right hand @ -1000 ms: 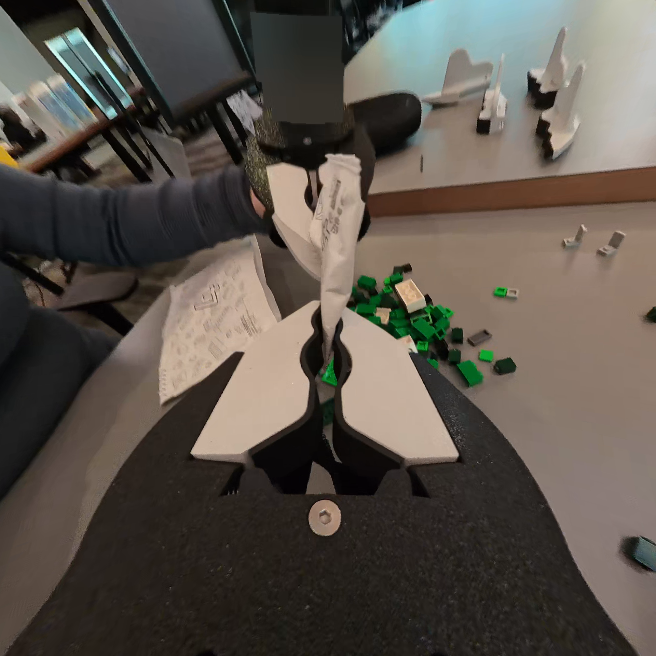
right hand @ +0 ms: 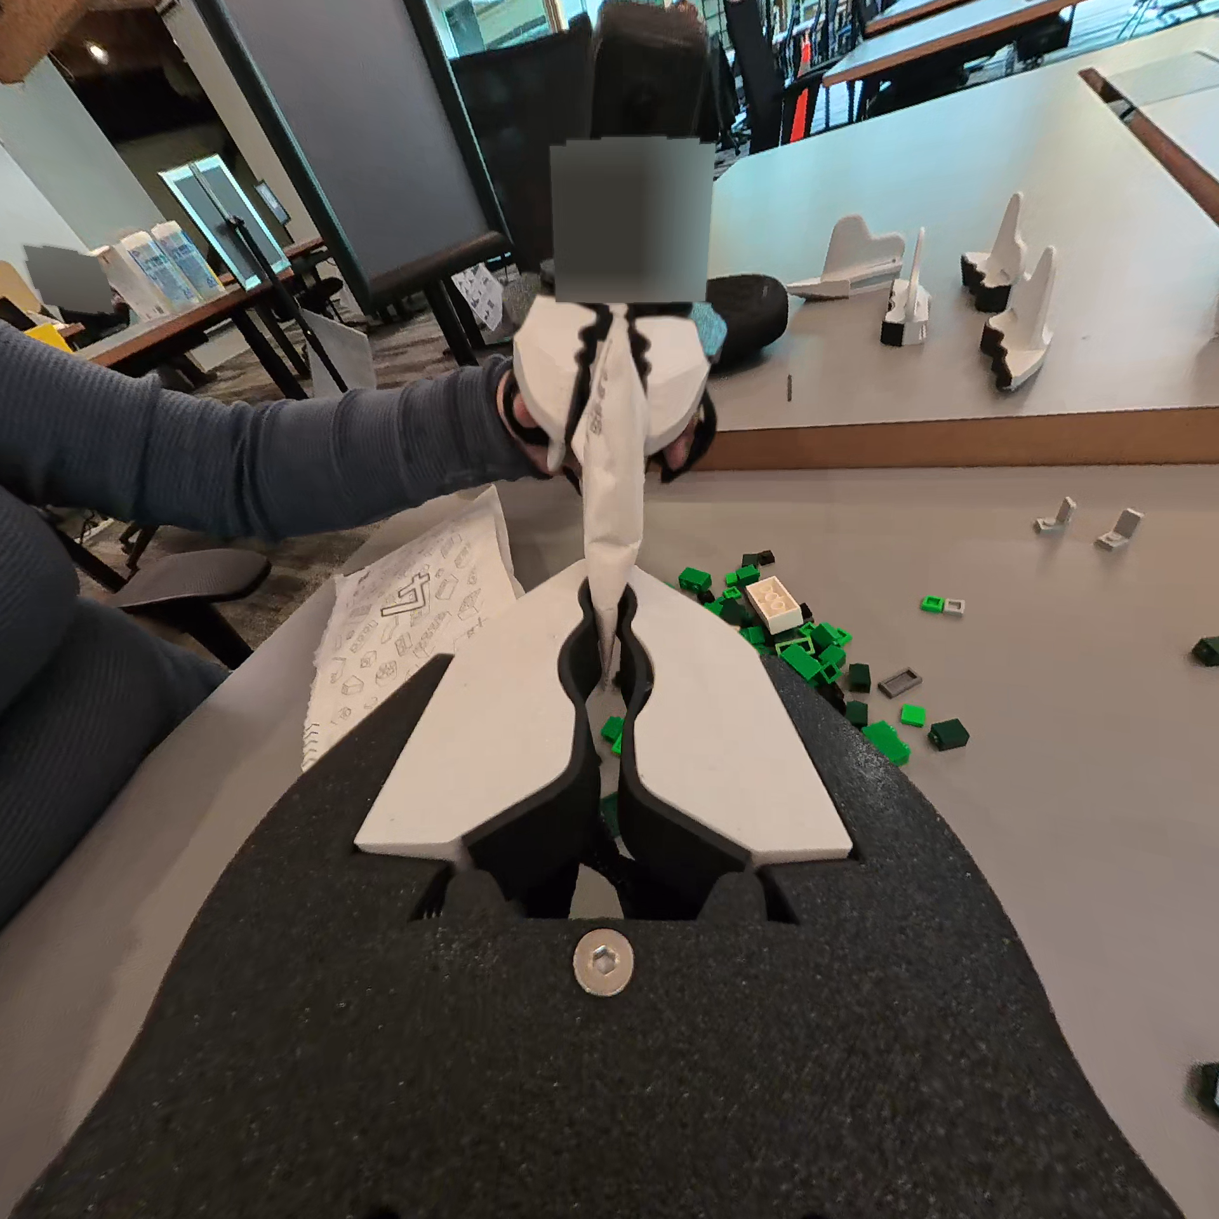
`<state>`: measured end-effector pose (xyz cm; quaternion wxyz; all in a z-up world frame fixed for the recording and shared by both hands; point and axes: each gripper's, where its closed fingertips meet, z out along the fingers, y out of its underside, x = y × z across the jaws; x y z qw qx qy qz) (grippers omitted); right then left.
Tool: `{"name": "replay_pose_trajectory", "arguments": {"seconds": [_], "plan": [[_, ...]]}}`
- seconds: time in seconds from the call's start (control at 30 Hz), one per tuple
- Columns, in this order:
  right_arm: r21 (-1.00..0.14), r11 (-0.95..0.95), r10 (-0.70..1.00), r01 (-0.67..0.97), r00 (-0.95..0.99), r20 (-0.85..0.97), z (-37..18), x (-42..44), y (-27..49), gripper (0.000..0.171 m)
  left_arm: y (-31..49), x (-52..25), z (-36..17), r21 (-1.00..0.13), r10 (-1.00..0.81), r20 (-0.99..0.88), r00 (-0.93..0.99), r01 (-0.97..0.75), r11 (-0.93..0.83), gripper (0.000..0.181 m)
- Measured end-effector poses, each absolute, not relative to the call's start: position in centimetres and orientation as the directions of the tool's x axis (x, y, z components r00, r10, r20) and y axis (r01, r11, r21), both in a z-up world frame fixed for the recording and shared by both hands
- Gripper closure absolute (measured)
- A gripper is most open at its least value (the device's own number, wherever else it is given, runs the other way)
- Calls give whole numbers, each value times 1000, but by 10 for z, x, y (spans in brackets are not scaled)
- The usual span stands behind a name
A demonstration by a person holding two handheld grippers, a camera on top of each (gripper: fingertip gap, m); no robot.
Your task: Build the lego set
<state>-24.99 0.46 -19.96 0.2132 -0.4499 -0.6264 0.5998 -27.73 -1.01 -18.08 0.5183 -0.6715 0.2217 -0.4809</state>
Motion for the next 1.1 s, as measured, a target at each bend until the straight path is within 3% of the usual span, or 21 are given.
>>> {"name": "replay_pose_trajectory", "arguments": {"seconds": [0.13, 0.4, 0.73, 0.8, 0.9, 1.0, 1.1], "plan": [[-952, -143, 820, 271, -505, -267, -194, -252, 4, 171, -8, -277, -175, -924, -805, 379, 456, 231, -305, 179], [-914, 37, 888, 403, -434, -155, -220, -251, 17, 171, 1, -280, -207, -934, -760, 210, 615, -103, -342, 181], [-906, 117, 912, 406, -405, -64, -227, -255, 17, 171, 7, -281, -214, -931, -740, 226, 634, -83, -355, 181], [-920, 59, 914, 387, -391, -106, -224, -255, 18, 171, 4, -275, -209, -941, -754, 248, 608, -34, -336, 181], [-896, 131, 914, 424, -401, -56, -242, -256, 10, 171, 7, -278, -231, -915, -731, 204, 651, -139, -379, 181], [-919, 58, 923, 389, -371, -99, -238, -253, 20, 171, 5, -272, -224, -933, -749, 238, 618, -70, -354, 181], [-907, 126, 921, 401, -387, -43, -248, -255, 12, 171, 8, -280, -235, -918, -732, 198, 653, -138, -371, 181]]}}
